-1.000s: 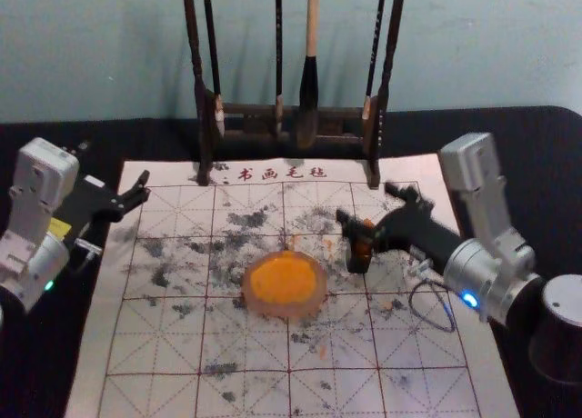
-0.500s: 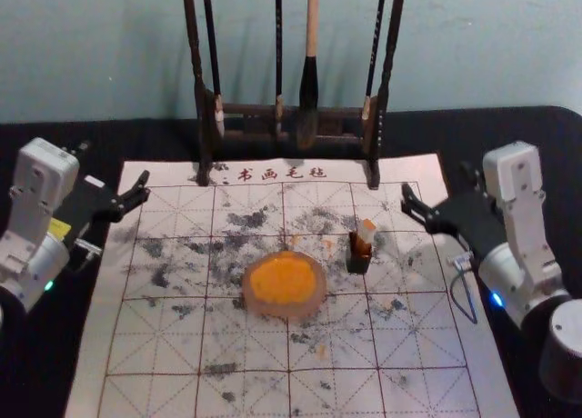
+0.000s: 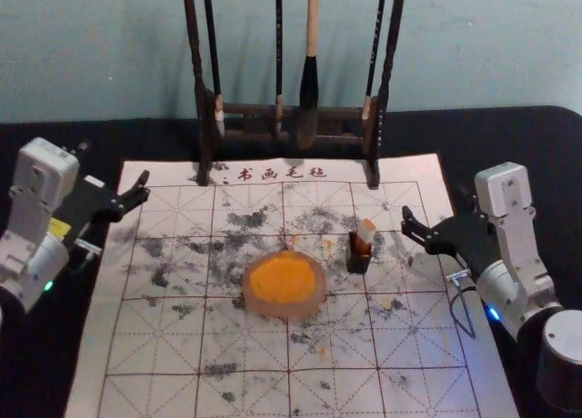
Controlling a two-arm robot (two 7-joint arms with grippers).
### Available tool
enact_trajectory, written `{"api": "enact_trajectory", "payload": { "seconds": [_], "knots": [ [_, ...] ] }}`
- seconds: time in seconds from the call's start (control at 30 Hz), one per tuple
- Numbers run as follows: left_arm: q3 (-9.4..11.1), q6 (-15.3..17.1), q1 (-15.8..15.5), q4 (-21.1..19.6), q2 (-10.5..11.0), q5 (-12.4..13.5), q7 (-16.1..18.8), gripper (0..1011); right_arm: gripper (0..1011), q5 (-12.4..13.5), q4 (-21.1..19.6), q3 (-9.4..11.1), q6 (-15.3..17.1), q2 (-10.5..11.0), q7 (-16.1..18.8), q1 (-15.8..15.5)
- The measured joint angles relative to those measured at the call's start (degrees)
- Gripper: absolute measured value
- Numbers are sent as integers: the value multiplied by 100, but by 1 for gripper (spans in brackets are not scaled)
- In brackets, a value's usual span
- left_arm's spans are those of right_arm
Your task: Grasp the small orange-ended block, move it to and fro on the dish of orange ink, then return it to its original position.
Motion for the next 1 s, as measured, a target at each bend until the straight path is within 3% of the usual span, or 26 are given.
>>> {"api": "enact_trajectory", "payload": {
  "seconds": [1.0],
  "knots": [
    [0,0,0,0,0,0,0,1001,1000,-4,-52,-14,-13,20,-29,-8]
  ]
}}
